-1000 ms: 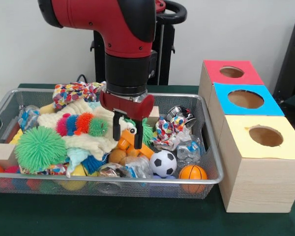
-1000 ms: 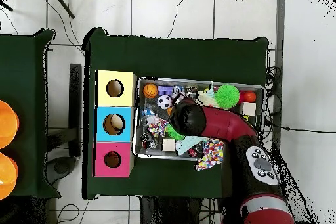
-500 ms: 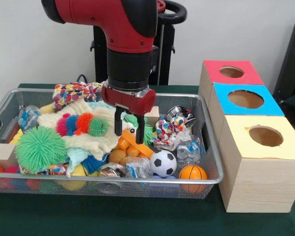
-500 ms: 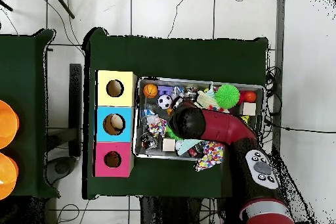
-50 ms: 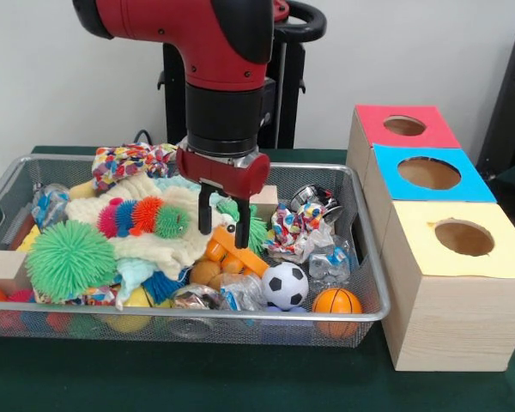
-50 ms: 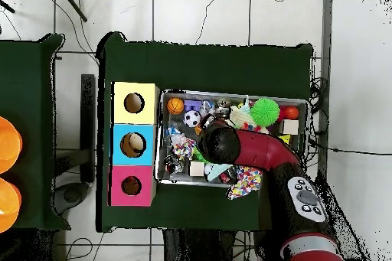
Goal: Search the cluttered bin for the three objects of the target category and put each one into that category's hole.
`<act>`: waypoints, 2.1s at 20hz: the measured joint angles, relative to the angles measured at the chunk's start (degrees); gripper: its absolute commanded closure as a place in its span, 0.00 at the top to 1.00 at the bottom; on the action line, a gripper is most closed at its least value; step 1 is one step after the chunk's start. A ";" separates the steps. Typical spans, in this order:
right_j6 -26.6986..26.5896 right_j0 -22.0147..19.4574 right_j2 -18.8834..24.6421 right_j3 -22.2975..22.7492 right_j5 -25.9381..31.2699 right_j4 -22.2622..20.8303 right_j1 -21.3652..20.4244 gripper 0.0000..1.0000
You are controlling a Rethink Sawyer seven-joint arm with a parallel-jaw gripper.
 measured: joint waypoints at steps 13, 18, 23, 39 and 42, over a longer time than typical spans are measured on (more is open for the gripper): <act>0.00 -1.81 -0.01 -0.05 -4.82 0.02 2.50 1.00; 0.00 -1.86 -0.01 -0.70 -7.58 0.02 5.68 1.00; 0.00 -1.72 -0.30 -1.23 -9.14 0.05 7.57 1.00; 0.00 0.74 -2.22 -1.70 -12.93 0.05 8.64 1.00; 0.00 1.38 -2.84 -1.73 -13.23 0.18 8.66 1.00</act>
